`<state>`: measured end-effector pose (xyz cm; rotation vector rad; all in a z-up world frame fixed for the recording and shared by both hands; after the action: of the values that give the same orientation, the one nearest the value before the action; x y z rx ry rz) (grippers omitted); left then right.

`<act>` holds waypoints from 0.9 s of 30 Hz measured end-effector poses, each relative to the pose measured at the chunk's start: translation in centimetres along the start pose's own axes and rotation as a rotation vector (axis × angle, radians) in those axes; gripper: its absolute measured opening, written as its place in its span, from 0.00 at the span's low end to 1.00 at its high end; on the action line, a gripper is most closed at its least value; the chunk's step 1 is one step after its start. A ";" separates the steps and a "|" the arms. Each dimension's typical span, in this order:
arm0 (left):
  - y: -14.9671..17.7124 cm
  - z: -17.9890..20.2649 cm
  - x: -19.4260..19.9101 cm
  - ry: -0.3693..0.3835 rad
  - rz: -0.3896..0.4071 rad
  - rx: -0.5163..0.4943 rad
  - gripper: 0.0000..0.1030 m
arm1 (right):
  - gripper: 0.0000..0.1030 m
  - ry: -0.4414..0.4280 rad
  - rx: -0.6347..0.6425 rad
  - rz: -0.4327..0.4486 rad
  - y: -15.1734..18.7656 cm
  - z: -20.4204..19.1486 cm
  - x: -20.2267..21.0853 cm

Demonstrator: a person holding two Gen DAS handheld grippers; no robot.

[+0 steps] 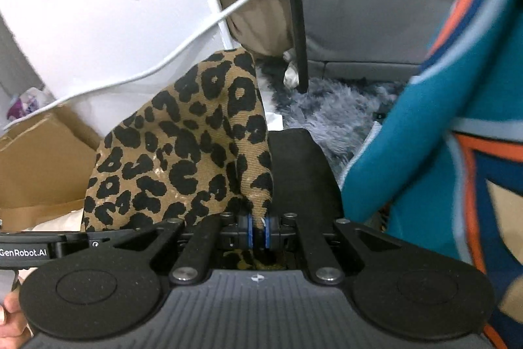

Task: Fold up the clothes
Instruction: 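Carry the hanging leopard strip with both tools toward the black garment stack, then lower the leopard strip onto the black stack and open both tools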

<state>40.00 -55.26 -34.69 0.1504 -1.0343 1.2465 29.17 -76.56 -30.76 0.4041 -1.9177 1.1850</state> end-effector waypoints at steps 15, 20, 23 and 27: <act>-1.4 -4.5 -3.8 -0.075 0.016 0.023 0.52 | 0.12 0.037 0.074 -0.029 -1.8 0.0 -7.4; -1.5 -4.7 -1.9 -0.143 0.046 -0.021 0.61 | 0.27 0.082 0.088 0.013 -1.9 0.3 -6.7; -1.4 -3.9 -0.3 -0.156 0.082 -0.071 0.51 | 0.28 0.071 0.115 0.035 -1.5 0.2 -5.2; -1.3 -2.2 1.1 -0.134 0.127 -0.140 0.43 | 0.29 0.050 0.127 0.065 -0.9 -0.1 -3.0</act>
<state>42.23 -53.61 -34.55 0.0614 -1.2595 1.2862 31.58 -77.37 -32.52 0.3781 -1.8313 1.3520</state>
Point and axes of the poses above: each gripper's, at about its wrist camera, not at the fingertips, and x roughly against the way its jaws point, z to its right, y to its underside, the point moved 2 cm from there along -x, roughly the way its jaws point
